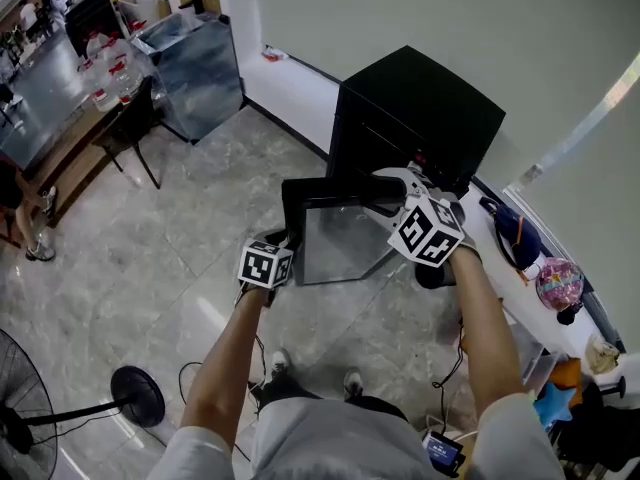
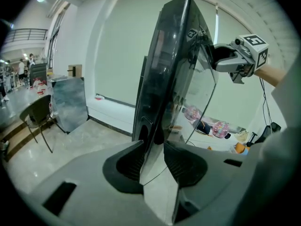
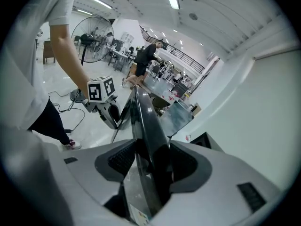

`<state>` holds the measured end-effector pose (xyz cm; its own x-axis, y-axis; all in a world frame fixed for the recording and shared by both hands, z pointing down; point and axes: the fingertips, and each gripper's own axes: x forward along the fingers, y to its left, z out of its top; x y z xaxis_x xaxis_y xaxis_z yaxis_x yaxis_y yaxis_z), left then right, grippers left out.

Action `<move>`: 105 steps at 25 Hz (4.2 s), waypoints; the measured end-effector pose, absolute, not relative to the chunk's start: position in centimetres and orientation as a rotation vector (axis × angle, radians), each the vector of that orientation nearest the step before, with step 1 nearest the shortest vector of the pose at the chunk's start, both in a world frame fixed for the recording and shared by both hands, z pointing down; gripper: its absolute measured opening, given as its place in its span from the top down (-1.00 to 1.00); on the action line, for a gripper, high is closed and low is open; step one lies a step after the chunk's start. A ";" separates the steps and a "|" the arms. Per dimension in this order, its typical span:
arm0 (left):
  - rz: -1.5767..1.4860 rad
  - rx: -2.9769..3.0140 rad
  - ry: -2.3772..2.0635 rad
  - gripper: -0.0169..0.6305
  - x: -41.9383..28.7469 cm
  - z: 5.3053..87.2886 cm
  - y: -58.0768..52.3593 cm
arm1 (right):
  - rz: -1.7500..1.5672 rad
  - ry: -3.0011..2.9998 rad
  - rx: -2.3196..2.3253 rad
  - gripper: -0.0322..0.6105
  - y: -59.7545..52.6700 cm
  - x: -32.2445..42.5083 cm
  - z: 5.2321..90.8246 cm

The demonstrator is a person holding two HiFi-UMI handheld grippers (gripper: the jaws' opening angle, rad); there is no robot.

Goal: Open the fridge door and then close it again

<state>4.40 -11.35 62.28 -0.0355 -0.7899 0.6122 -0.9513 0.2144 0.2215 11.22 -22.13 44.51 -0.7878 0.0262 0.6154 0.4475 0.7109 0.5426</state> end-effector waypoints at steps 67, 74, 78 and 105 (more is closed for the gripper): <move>0.236 1.381 -2.460 0.53 20.6 46.0 3.4 | -0.272 -3.085 -0.253 0.11 -21.2 31.8 33.8; 0.148 1.421 -2.677 0.53 21.5 36.5 6.9 | -0.295 -3.071 -0.016 0.16 -20.6 37.0 34.9; 0.151 1.424 -2.732 0.54 23.5 34.6 8.9 | -0.314 -3.085 0.044 0.17 -19.6 39.7 33.9; 0.142 1.410 -2.576 0.61 23.4 43.6 8.9 | -0.734 -2.780 -0.155 0.19 -20.9 37.8 37.6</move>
